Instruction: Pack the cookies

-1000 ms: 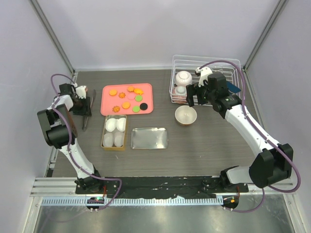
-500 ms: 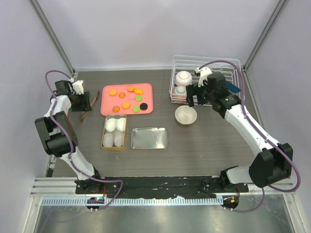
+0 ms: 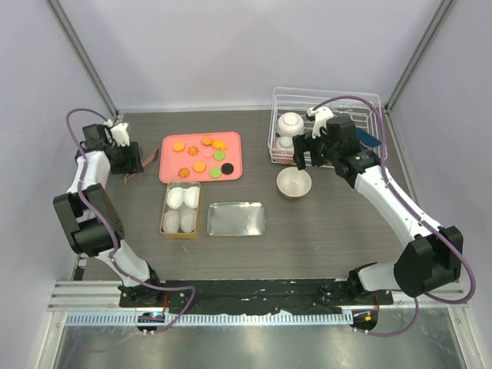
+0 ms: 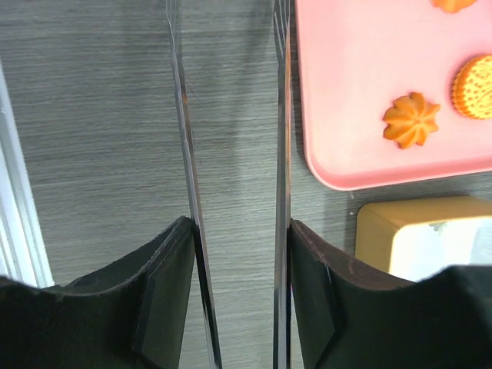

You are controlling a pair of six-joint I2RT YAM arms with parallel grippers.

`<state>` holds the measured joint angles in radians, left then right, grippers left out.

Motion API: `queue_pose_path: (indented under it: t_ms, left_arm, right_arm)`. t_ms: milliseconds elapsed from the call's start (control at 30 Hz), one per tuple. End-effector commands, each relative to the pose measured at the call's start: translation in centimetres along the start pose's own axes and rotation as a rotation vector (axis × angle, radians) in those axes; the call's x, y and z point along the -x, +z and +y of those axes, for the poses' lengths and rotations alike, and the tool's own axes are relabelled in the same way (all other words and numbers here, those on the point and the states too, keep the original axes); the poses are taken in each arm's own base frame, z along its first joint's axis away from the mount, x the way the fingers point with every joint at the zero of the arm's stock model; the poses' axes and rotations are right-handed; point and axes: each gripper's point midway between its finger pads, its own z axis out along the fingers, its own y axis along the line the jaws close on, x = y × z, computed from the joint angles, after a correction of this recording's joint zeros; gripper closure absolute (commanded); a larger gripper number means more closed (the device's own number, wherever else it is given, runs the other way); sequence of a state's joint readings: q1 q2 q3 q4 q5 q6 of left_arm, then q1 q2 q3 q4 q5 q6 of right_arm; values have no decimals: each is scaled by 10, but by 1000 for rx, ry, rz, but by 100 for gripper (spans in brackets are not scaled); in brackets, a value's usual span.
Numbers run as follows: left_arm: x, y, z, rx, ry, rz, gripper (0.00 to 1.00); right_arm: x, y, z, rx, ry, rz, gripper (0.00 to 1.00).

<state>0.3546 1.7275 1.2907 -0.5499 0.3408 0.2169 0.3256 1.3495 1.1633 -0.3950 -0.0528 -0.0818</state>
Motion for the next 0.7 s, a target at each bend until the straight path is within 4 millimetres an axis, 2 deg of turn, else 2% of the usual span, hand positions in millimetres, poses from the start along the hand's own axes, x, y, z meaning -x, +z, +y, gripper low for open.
queue_pose_path:
  t_ms: [0, 367, 533, 667]
  left_arm:
    - [42, -41, -13, -5, 35, -141, 46]
    - [69, -81, -35, -15, 65, -256, 45]
    - [72, -93, -63, -79, 131, -274, 43]
    - [69, -92, -92, -123, 191, -254, 43]
  right_arm:
    - [21, -2, -2, -13, -22, -48, 0]
    - [21, -3, -2, -18, -25, -48, 0]
    - [20, -2, -3, -21, -27, -43, 0]
    - [19, 0, -2, -19, -30, -40, 0]
